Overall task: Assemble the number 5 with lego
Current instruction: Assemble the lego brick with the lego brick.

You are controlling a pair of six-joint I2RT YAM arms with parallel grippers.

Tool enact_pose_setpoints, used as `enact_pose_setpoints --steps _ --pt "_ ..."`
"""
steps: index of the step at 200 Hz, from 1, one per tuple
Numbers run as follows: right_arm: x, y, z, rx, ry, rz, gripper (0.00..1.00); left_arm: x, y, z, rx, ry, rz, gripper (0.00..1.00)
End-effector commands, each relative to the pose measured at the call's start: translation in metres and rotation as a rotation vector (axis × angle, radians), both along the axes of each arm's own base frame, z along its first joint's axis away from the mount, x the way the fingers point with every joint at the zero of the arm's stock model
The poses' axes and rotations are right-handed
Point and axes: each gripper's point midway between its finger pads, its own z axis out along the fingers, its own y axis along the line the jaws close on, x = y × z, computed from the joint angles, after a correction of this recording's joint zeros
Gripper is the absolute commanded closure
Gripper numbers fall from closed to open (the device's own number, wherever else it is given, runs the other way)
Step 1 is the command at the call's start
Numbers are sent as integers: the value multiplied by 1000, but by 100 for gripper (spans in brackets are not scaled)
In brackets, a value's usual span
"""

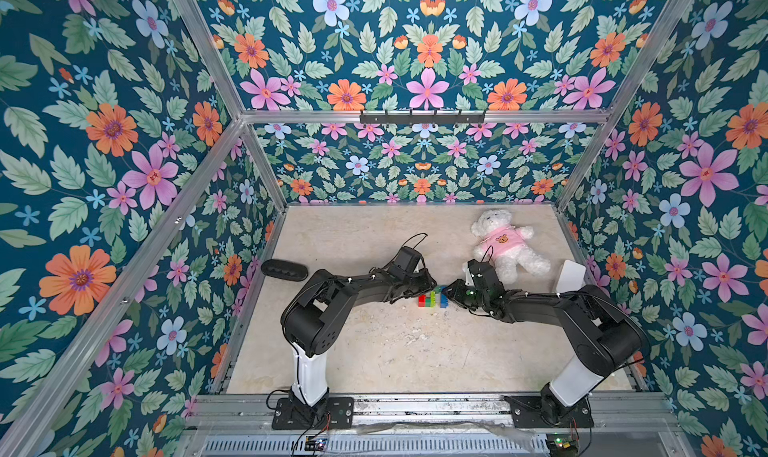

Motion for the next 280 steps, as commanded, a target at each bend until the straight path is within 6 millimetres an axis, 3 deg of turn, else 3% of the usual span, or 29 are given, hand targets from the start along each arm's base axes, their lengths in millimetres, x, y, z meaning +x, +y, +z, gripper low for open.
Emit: enact_pose_setpoints --steps 1,45,90,127,163,280 --pt "-7 4 -7 26 42 14 74 -2 -1 -1 -2 9 -8 69" --pt "-10 5 -9 36 35 37 74 -3 -1 -3 4 12 -13 71" --pt "-8 -8 -7 -12 33 59 72 -3 1 -5 20 12 -18 71" --pt "-4 -14 -4 -34 28 51 56 -3 1 -6 25 12 -20 71" --pt "0 -11 0 -17 23 54 51 -3 0 -6 24 14 -22 71" --pt "6 -5 0 11 1 124 68 -3 0 -7 31 12 -29 71"
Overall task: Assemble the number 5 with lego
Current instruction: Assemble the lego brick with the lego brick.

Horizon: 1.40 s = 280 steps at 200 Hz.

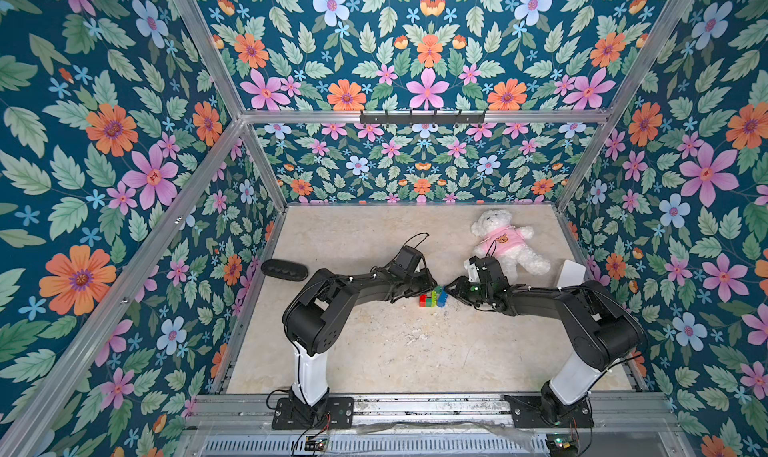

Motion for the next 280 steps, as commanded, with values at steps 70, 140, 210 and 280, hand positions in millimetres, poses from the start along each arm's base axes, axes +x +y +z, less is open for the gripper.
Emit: enact_pose_setpoints --steps 70,140,210,280 --pt "-1 -2 -13 13 -8 123 71 -5 2 -7 27 11 -23 72" --pt "-1 3 -12 21 -17 211 72 -4 4 -8 39 8 -28 73" --pt "0 3 -13 48 -28 259 77 -5 4 -12 45 12 -32 75" --pt "-3 4 -22 53 0 282 75 -6 5 -14 47 14 -35 75"
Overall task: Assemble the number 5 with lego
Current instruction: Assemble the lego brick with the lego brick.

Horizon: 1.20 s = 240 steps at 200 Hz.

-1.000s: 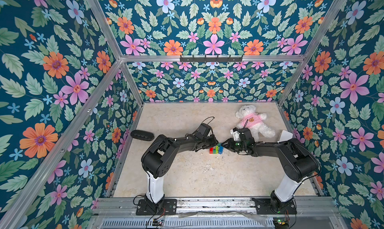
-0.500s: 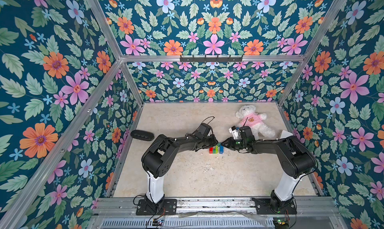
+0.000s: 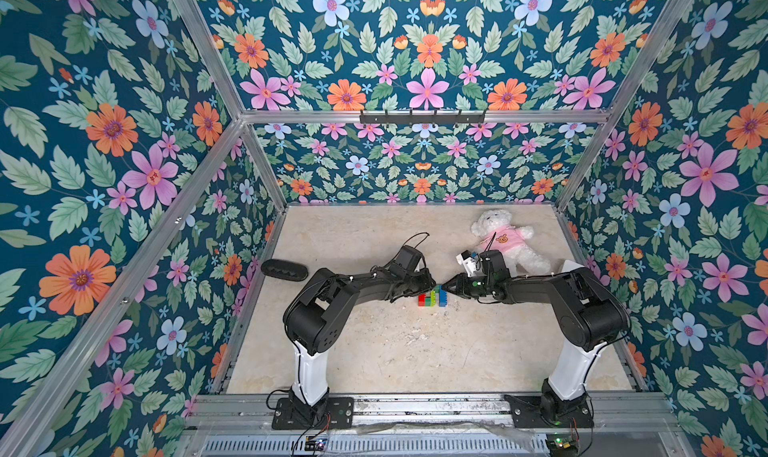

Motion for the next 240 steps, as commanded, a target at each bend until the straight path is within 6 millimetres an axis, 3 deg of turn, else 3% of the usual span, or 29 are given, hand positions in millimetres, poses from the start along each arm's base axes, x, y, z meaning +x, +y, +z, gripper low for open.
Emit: enact_pose_setpoints --steps 1,73,106,178,240 --pt "-12 -5 -21 -56 65 7 75 -8 4 -11 29 31 -16 75" --pt "-11 -7 -20 -34 75 -3 74 -8 3 -11 26 32 -19 75" --pt "-9 -8 -14 -34 61 -10 66 -5 5 -7 28 24 -11 74" --pt "-4 -11 -5 -59 43 -42 54 4 8 8 29 -4 7 63" --pt "-1 -14 1 -65 36 -65 52 11 6 26 6 -33 8 54"
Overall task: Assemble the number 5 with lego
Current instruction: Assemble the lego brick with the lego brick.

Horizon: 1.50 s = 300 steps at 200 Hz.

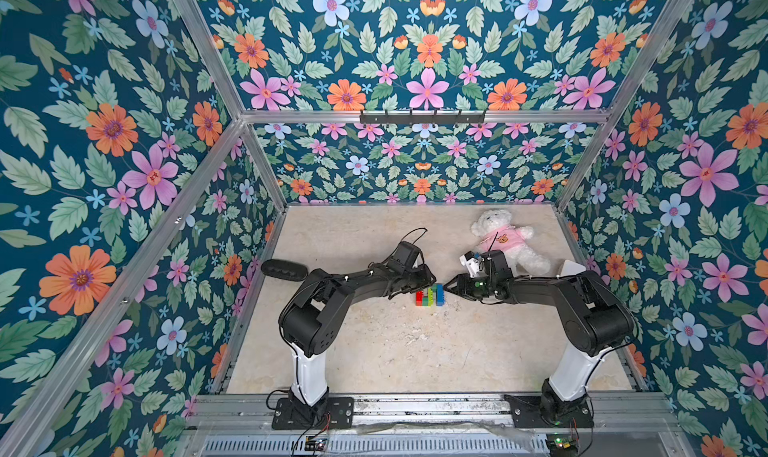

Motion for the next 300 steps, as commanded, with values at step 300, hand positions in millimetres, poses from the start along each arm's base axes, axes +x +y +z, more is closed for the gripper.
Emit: enact_pose_setpoints --steps 300 --pt "30 94 23 -98 -56 102 46 -40 164 19 94 -154 225 46"
